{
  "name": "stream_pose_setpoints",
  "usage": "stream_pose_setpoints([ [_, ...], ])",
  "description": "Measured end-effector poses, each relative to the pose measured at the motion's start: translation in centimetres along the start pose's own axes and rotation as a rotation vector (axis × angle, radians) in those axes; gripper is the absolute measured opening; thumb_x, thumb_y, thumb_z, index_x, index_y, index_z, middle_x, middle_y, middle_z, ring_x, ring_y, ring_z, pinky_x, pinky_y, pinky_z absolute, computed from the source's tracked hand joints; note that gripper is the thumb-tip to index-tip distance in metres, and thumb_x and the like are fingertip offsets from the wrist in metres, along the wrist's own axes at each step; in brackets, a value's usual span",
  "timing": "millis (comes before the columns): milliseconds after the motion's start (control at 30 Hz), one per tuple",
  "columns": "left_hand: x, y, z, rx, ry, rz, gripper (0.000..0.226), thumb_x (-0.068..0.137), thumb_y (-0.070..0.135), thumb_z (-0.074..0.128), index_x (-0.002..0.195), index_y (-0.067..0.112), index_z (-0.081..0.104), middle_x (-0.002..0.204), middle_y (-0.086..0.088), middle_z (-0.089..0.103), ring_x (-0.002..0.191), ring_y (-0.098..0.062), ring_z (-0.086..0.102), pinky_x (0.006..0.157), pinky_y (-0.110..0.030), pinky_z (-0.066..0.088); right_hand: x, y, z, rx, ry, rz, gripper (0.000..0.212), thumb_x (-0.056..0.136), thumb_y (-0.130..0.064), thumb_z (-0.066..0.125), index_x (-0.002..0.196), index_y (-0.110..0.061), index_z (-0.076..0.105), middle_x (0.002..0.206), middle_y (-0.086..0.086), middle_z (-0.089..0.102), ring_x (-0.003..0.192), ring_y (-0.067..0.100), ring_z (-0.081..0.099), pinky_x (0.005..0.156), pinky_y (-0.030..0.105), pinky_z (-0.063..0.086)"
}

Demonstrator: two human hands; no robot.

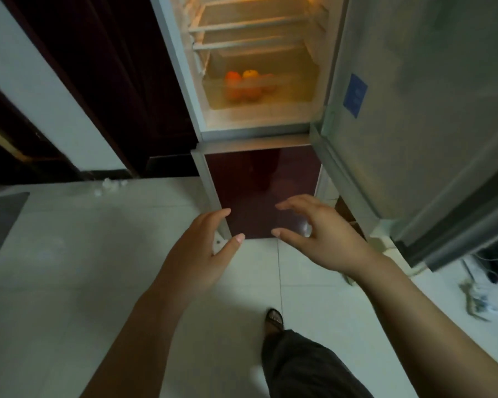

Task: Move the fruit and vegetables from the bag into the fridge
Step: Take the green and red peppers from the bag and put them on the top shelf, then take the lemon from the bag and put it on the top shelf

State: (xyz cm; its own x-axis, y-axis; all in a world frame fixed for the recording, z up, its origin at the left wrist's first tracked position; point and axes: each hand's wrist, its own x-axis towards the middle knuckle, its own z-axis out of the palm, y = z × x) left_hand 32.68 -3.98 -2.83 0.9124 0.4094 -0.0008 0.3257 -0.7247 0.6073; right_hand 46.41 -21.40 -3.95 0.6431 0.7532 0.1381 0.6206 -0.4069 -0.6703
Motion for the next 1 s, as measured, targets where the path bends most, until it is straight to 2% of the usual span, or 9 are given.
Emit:
stream_pose_setpoints([
  [67, -3.0, 0.6, 1.0, -0.023, -0.006, -0.004, 0.053, 0.090, 0.046, 0.049, 0.139, 0.032, 0.035, 0.139, 0.011, 0.039, 0.119, -0.001, 0.041, 0.091, -0.023, 0.034, -3.1, -0.6, -0.2, -0.009, -0.060, -0.001, 0.049, 0.083, -0.046, 0.062, 0.126, -0.024, 0.053, 0.126, -0.011, 0.050, 0.112, 0.002, 0.049, 0.084, 0.004, 0.033],
  [167, -6.4, 2.3, 2.4, -0.059, -0.039, -0.020, 0.053, 0.089, 0.046, 0.050, 0.138, 0.033, 0.036, 0.140, 0.011, 0.040, 0.125, -0.006, 0.042, 0.097, -0.028, 0.038, -7.6, -0.5, -1.8, -0.065, -0.129, 0.031, 0.048, 0.083, -0.048, 0.061, 0.125, -0.027, 0.053, 0.125, -0.013, 0.050, 0.105, -0.003, 0.046, 0.078, 0.003, 0.033],
  [233, -7.5, 4.0, 3.5, -0.068, -0.069, -0.007, 0.053, 0.089, 0.045, 0.050, 0.138, 0.033, 0.036, 0.139, 0.013, 0.042, 0.122, -0.004, 0.044, 0.097, -0.030, 0.041, -10.5, 0.0, -3.4, -0.086, -0.104, 0.076, 0.048, 0.083, -0.048, 0.061, 0.125, -0.027, 0.052, 0.125, -0.013, 0.051, 0.101, -0.006, 0.043, 0.075, -0.001, 0.031],
  [333, -8.1, 7.2, 5.7, -0.084, -0.098, 0.044, 0.052, 0.089, 0.042, 0.052, 0.138, 0.033, 0.037, 0.135, 0.015, 0.045, 0.117, -0.002, 0.046, 0.091, -0.027, 0.040, -14.4, 1.5, -5.7, -0.101, -0.043, 0.144, 0.048, 0.083, -0.048, 0.060, 0.125, -0.026, 0.053, 0.124, -0.011, 0.052, 0.102, -0.004, 0.044, 0.074, -0.004, 0.028],
  [467, -7.8, 12.1, 9.7, -0.104, -0.174, 0.148, 0.051, 0.088, 0.040, 0.056, 0.136, 0.033, 0.040, 0.134, 0.013, 0.048, 0.117, -0.003, 0.047, 0.093, -0.026, 0.038, -19.3, 4.4, -9.2, -0.088, 0.030, 0.232, 0.048, 0.084, -0.048, 0.060, 0.125, -0.027, 0.052, 0.122, -0.011, 0.052, 0.103, -0.001, 0.047, 0.072, 0.003, 0.032],
  [567, -7.4, 17.2, 13.8, -0.131, -0.257, 0.222, 0.050, 0.087, 0.038, 0.057, 0.135, 0.033, 0.042, 0.133, 0.013, 0.047, 0.118, -0.003, 0.047, 0.096, -0.026, 0.038, -23.2, 7.7, -12.7, -0.077, 0.070, 0.307, 0.047, 0.084, -0.047, 0.059, 0.125, -0.025, 0.052, 0.124, -0.008, 0.053, 0.108, 0.004, 0.048, 0.075, 0.006, 0.032],
  [700, -6.2, 25.7, 20.8, -0.202, -0.390, 0.283, 0.048, 0.087, 0.035, 0.059, 0.133, 0.031, 0.044, 0.128, 0.015, 0.049, 0.117, -0.005, 0.049, 0.098, -0.029, 0.041, -28.0, 13.4, -18.7, -0.081, 0.126, 0.406, 0.045, 0.084, -0.048, 0.059, 0.124, -0.027, 0.052, 0.124, -0.008, 0.052, 0.102, 0.003, 0.048, 0.077, 0.008, 0.036],
  [833, -3.0, 33.5, 28.2, -0.256, -0.447, 0.277, 0.048, 0.087, 0.042, 0.058, 0.131, 0.032, 0.045, 0.125, 0.014, 0.052, 0.113, -0.006, 0.053, 0.091, -0.025, 0.039, -31.3, 19.8, -25.2, -0.095, 0.174, 0.479, 0.044, 0.085, -0.046, 0.059, 0.123, -0.026, 0.053, 0.124, -0.005, 0.054, 0.105, 0.009, 0.052, 0.081, 0.020, 0.043],
  [1000, -0.5, 39.8, 35.2, -0.287, -0.499, 0.258, 0.048, 0.087, 0.043, 0.057, 0.131, 0.031, 0.045, 0.122, 0.014, 0.053, 0.112, -0.006, 0.054, 0.097, -0.031, 0.042, -34.6, 26.2, -30.9, -0.123, 0.205, 0.520, 0.043, 0.085, -0.046, 0.058, 0.123, -0.026, 0.053, 0.123, -0.006, 0.054, 0.104, 0.008, 0.052, 0.082, 0.019, 0.040],
])
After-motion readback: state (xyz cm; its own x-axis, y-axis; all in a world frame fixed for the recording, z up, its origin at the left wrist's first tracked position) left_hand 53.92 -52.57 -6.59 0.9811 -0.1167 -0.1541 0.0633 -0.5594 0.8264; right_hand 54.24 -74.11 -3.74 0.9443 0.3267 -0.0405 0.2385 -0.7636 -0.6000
